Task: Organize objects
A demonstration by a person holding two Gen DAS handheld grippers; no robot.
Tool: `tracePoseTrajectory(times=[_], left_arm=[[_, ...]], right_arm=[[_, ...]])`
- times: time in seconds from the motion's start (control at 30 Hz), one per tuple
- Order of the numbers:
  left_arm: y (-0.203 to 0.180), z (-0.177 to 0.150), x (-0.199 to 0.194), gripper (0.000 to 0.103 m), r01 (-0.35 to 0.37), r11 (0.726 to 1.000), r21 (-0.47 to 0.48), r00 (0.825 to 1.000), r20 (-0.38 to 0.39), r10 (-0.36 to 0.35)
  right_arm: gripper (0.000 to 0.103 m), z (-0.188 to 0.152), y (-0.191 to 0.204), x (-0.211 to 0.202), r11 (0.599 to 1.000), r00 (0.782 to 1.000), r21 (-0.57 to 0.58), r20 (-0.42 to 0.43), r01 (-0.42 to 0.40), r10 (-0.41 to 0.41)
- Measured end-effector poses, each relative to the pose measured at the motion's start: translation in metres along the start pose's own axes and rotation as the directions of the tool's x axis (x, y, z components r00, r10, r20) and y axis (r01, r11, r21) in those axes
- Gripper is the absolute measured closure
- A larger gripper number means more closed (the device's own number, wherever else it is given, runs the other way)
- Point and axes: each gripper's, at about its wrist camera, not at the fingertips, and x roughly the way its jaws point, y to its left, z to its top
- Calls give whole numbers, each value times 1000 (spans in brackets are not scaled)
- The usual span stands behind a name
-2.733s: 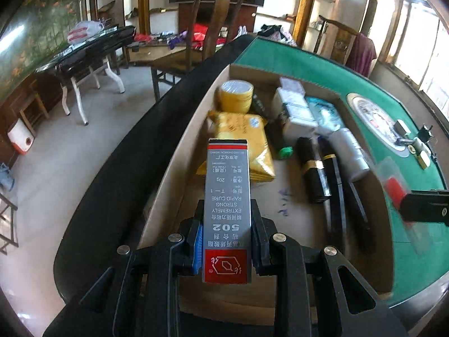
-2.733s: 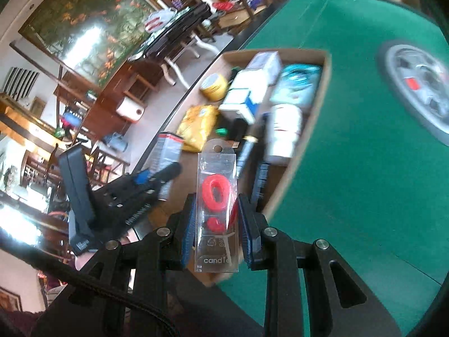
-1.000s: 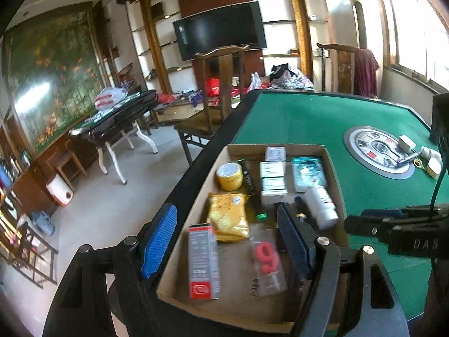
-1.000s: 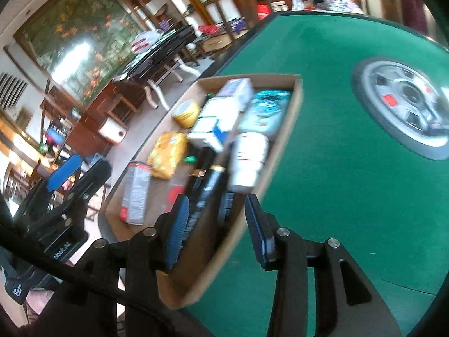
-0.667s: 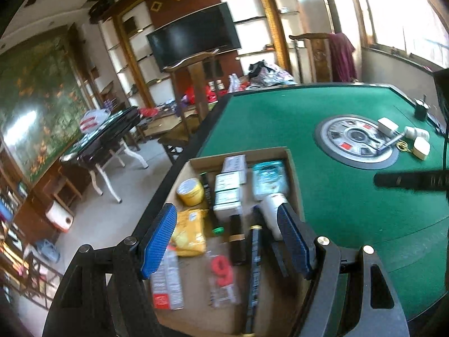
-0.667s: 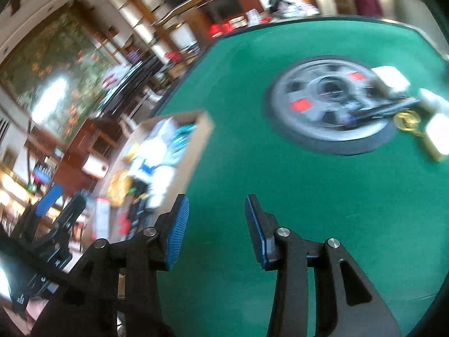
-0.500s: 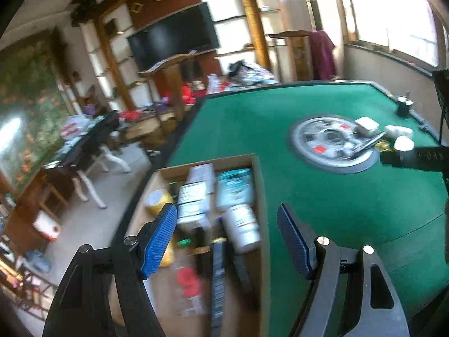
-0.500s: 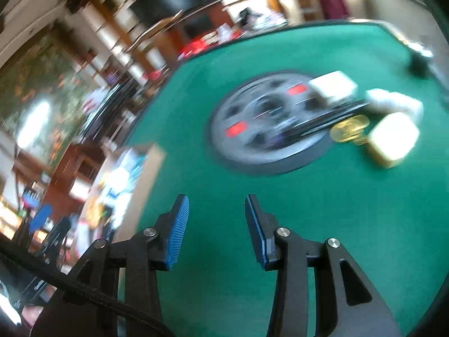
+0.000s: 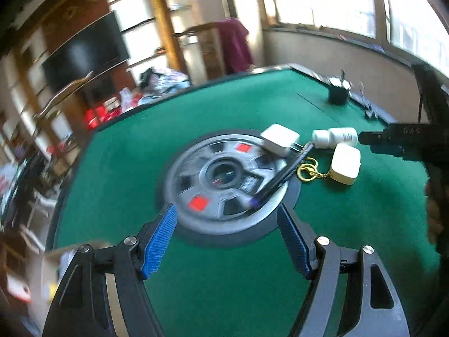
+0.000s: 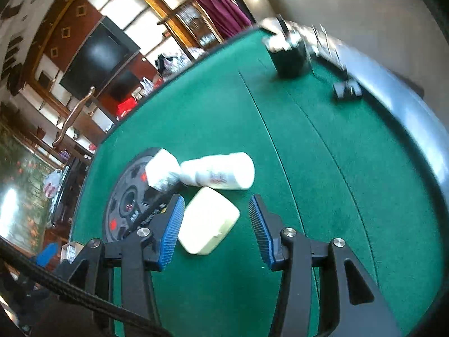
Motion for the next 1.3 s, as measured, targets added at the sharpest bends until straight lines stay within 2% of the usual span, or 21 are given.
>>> tracePoseTrajectory(times=[0.13,0.27,0.33,0.43,0.5,0.53,0.57,0.63,0.7,0.87,1.0,1.1,1.17,1.3], left_arm=[[-29,16,35,35,6,996,93,1000,26,-8],[-46,27,66,35,53,989,139,999,-8,-53],[-54,26,82,35,42,983,177,999,-35,-36],[-53,22,89,35,67,988,142,997,-37,-62],[-50,23,89,50,108,990,94,993,-65,-102],[-47,24,88,73,183,982,54,980,-93,-177],[-47,24,86,84,224,974,34,969,-111,-219],[-53,21,77,92,230,972,55,967,-126,-222],[-58,15,69,92,245,967,66,963,-128,-235],[-44,-6,46,92,304,953,-13,943,-139,-302],[-23,-32,24,92,312,948,-65,935,-159,-319],[-12,-53,7,92,289,954,-79,938,-175,-298],[-13,-56,8,92,266,961,-76,944,-183,-275],[-25,-51,19,92,217,973,-76,957,-179,-228]], right_arm=[[57,0,-4,-5,1000,1000,24,11,-16,16],[56,2,-11,-12,999,999,33,46,-21,20],[56,2,-10,-11,1000,999,26,47,-16,14],[56,2,-8,-8,1000,999,9,48,-4,3],[56,1,-8,-6,1000,999,7,46,2,-2],[56,1,-9,-4,1000,999,8,43,3,-3],[56,0,-10,-3,1000,999,14,40,7,-8],[56,0,-13,0,1000,999,22,32,17,-18],[56,-1,-16,1,999,999,29,30,22,-23],[56,-3,-16,-1,999,998,18,46,41,-41],[56,4,-2,-3,996,996,-56,44,74,-72],[51,14,23,3,977,993,-180,37,116,-111],[50,21,43,18,948,986,-273,35,166,-162],[46,27,56,55,899,967,-372,-10,232,-254]])
